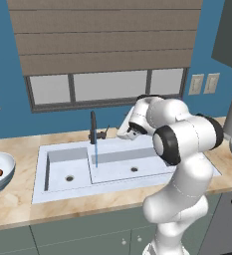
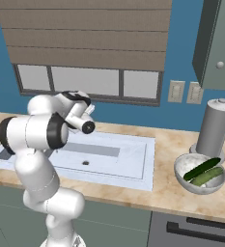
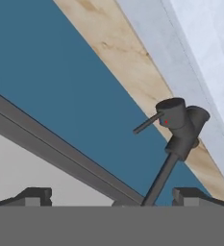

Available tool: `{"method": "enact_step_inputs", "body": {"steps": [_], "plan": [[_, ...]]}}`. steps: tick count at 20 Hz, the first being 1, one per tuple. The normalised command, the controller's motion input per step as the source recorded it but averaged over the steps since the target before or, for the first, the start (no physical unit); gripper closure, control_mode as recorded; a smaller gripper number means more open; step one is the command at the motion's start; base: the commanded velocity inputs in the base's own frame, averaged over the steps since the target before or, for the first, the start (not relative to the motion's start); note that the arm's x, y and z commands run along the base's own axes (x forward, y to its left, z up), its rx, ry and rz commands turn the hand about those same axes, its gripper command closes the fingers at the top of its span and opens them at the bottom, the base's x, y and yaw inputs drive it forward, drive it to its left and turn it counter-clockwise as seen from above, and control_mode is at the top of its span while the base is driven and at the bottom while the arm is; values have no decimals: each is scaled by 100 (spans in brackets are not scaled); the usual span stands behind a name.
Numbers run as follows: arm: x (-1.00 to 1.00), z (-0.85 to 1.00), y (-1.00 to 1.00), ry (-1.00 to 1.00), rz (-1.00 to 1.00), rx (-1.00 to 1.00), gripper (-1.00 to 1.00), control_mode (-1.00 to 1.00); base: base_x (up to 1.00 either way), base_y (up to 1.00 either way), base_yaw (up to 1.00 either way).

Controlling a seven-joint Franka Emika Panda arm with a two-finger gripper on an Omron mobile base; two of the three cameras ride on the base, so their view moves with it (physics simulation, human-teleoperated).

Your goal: Pick the cucumbers from the sink and place them in one bowl. Place the sweet potato in the other bowl. Then turn off the sink faucet.

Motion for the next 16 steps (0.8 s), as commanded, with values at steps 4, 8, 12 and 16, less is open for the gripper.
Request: {"method": "enact_step_inputs", "body": {"steps": [4, 8, 12, 16], "plan": [[16, -14, 4, 0, 0, 0, -100, -100, 0, 0, 0], [20, -17, 1, 0, 0, 0, -100, -100, 0, 0, 0], [19, -18, 2, 0, 0, 0, -100, -100, 0, 0, 0], [19, -17, 7, 0, 0, 0, -100, -100, 0, 0, 0]]}}
